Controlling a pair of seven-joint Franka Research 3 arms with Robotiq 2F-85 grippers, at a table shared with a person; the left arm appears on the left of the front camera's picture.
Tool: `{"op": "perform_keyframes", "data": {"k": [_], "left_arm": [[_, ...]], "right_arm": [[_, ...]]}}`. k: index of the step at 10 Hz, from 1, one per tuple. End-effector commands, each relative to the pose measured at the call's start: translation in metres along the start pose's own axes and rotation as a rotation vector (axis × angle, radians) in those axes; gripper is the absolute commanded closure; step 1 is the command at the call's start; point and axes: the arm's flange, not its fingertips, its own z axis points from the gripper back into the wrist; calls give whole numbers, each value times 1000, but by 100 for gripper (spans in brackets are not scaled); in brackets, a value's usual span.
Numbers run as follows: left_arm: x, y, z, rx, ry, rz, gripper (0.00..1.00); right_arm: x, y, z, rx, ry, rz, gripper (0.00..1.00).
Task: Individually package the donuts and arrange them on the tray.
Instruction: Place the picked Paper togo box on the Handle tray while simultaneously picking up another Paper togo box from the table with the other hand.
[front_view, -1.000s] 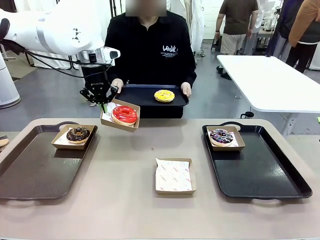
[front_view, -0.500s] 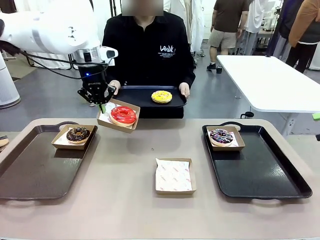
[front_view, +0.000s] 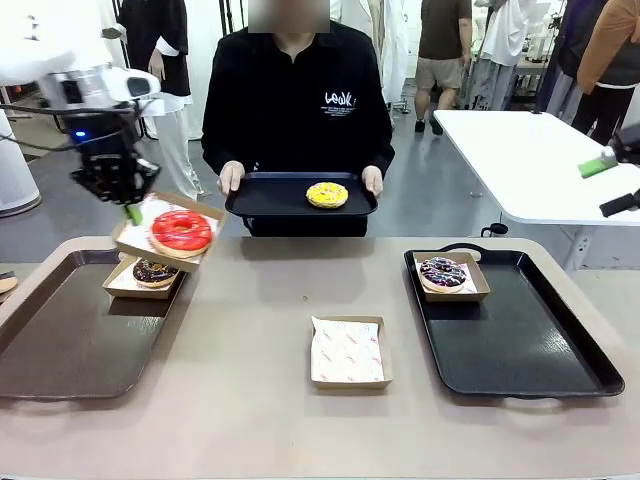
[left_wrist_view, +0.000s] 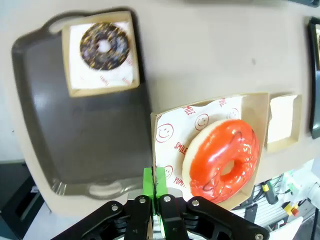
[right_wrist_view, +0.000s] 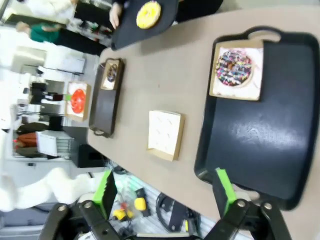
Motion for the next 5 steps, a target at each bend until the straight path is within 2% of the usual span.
{"op": "perform_keyframes", "data": {"k": [1, 3, 5], "left_arm": [[-26, 23, -11, -19, 28, 17, 99], [-46, 54, -23, -29, 50, 79, 99], [-55, 83, -36, -41, 79, 126, 99]], "right_arm": [[-7, 24, -50, -160, 3, 17, 0], [-4, 51, -106, -302, 8, 56, 0], [4, 67, -150, -382, 16, 60, 0]]}}
